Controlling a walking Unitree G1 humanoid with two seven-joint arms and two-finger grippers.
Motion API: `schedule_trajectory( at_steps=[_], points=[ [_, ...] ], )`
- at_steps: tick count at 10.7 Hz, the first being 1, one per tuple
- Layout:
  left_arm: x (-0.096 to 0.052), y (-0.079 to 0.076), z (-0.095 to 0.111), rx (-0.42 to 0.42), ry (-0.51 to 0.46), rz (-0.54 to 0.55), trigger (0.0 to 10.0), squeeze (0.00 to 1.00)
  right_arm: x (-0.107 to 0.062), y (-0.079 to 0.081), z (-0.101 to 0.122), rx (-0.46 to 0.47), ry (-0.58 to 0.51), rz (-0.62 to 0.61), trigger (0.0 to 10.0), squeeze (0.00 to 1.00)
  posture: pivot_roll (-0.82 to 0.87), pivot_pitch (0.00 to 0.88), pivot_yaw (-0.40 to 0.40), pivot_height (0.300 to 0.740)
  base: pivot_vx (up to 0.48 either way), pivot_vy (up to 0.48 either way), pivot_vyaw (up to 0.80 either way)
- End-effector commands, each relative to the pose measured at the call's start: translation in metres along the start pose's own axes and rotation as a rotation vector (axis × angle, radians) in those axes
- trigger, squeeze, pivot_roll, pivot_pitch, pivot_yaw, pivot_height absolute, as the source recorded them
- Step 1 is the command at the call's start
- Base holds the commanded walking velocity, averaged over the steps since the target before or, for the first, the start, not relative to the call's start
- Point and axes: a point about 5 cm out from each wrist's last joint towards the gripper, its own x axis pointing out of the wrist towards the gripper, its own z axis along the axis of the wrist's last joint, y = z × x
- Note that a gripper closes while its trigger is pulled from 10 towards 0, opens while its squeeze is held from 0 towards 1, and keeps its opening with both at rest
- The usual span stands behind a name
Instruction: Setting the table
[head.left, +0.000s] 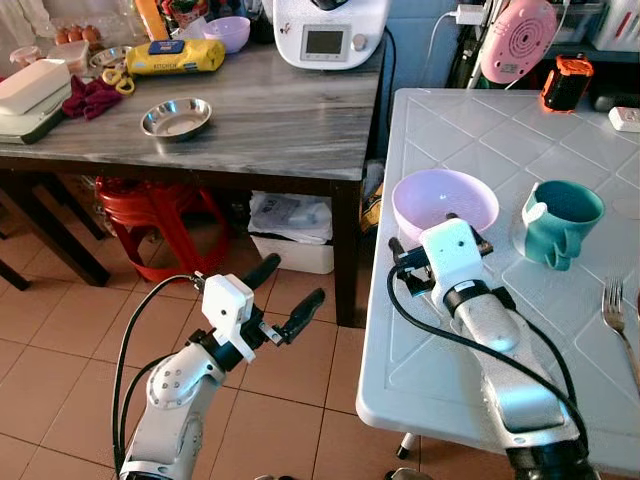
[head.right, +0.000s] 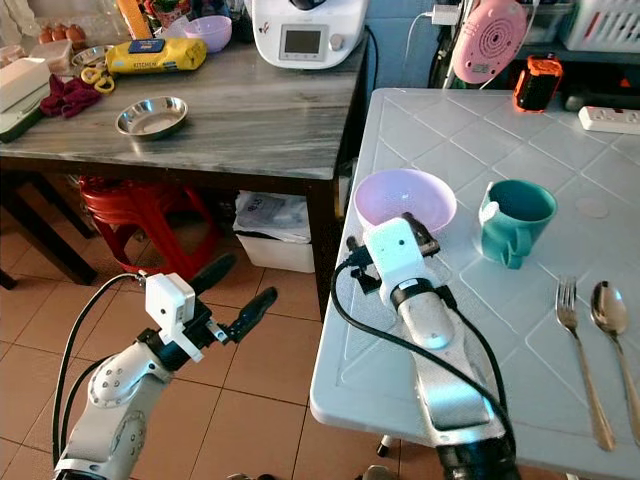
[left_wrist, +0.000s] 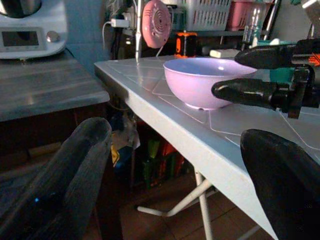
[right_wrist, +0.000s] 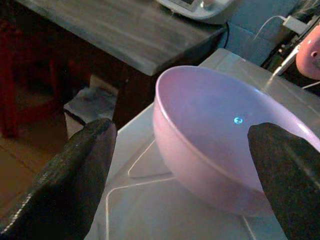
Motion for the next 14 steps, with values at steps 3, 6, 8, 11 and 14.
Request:
schedule_trajectory(
  at_steps=[3, 6, 8, 11, 14],
  points=[
    [-0.002, -0.002, -0.003, -0.005, 0.008, -0.001, 10.0, 0.0, 0.006, -0.008, 0.007, -0.09, 0.024, 0.027, 10.0, 0.0, -0.15, 0.12, 0.082, 0.74, 0.0, 0.0, 0.0],
    [-0.002, -0.007, -0.006, -0.018, 0.016, -0.01, 10.0, 0.0, 0.018, -0.017, 0.005, -0.141, 0.092, 0.114, 10.0, 0.0, -0.15, 0.123, 0.085, 0.74, 0.0, 0.0, 0.0],
    [-0.002, -0.008, -0.008, -0.019, 0.027, -0.014, 10.0, 0.0, 0.027, -0.024, -0.005, -0.158, 0.15, 0.179, 0.0, 0.0, -0.15, 0.127, 0.087, 0.74, 0.0, 0.0, 0.0],
    [-0.002, -0.01, -0.01, -0.023, 0.026, -0.019, 10.0, 0.0, 0.035, -0.034, -0.011, -0.186, 0.183, 0.223, 0.0, 0.0, -0.15, 0.128, 0.084, 0.74, 0.0, 0.0, 0.0],
    [-0.004, -0.009, -0.01, -0.022, 0.026, -0.015, 10.0, 0.0, 0.039, -0.043, -0.012, -0.243, 0.183, 0.221, 0.0, 0.0, -0.15, 0.126, 0.081, 0.74, 0.0, 0.0, 0.0]
  ],
)
